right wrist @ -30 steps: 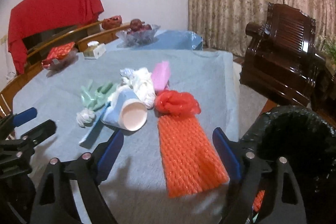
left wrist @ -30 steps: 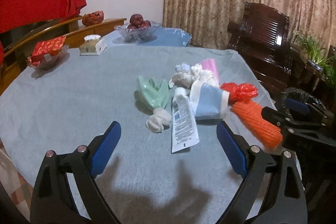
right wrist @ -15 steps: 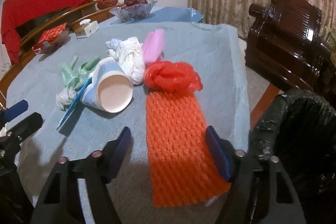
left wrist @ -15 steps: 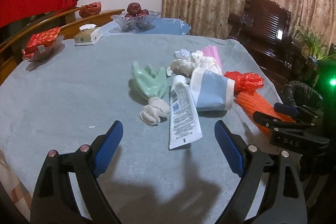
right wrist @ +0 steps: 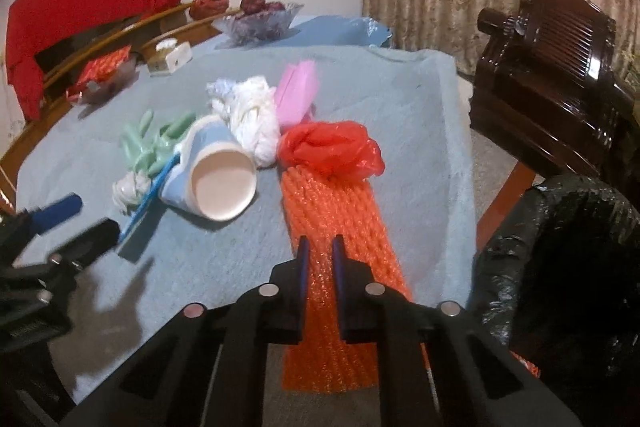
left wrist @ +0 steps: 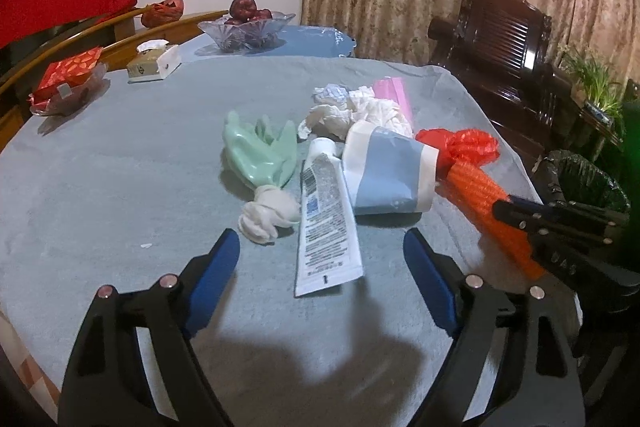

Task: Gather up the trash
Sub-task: 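Grasp the toothpaste tube with the left gripper while the right grasps the orange mesh sleeve, then lift the toothpaste tube and orange mesh sleeve and carry both over the black bin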

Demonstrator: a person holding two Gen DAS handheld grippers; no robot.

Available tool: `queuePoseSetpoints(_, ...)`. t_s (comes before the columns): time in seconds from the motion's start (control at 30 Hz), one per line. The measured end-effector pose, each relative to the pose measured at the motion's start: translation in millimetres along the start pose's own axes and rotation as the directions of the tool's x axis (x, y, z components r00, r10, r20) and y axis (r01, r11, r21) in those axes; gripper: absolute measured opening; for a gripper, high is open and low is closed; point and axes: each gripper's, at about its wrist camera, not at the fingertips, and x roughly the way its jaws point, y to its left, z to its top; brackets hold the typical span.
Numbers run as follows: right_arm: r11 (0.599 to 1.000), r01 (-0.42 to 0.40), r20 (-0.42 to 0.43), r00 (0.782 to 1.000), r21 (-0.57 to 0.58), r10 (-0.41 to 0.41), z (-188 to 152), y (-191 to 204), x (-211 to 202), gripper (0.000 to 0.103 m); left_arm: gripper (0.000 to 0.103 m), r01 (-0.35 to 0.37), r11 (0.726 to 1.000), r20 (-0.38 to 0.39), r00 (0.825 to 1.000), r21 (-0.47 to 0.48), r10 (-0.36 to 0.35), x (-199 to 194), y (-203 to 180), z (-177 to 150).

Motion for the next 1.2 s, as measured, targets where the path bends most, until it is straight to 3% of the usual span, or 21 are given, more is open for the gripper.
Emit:
queuePoseSetpoints(0.23, 1.000, -0.009, 0.026, 1.000, 0.011, 0.008, 5, -3, -10, 0.011, 0.061, -0.039, 0.999, -0.047, 0.998, -0.011, 0.038, 19, -4, 0)
queuePoseSetpoints(0.4, 1.000, -0.019, 0.021, 1.000, 0.016, 0.019, 2, -1, -13, 0.011, 0.027, -0.026, 0.999, -0.093, 0.995, -0.034, 0.022, 30, 2, -2)
queuePoseSetpoints(0.6, 0.999, -0.041, 0.020, 0.999, 0.004, 0.041, -2, 6, -21, 0.011, 0.012, -0.016, 1.000, -0.065, 0.998, -0.004, 0.016, 25, -3, 1)
queuePoseSetpoints(0.87, 0.999, -0.047, 0.012, 0.999, 0.000, 0.047, -8, 9, -23, 0.011, 0.006, 0.017, 0.998, -0.061, 0.998, -0.066, -0.021, 12, 3, -1)
queuePoseSetpoints(1.07, 0.999, -0.045, 0.002, 0.999, 0.005, 0.045, -10, 6, -21, 0.011, 0.024, 0.006, 0.996, -0.091, 0.996, -0.088, -0.014, 30, 6, 3)
queuePoseSetpoints(1.2, 0.999, -0.044, -0.001, 0.999, 0.011, 0.044, -8, 3, -19, 0.012, 0.024, 0.009, 0.996, -0.101, 0.995, -0.090, -0.019, 39, 5, 7)
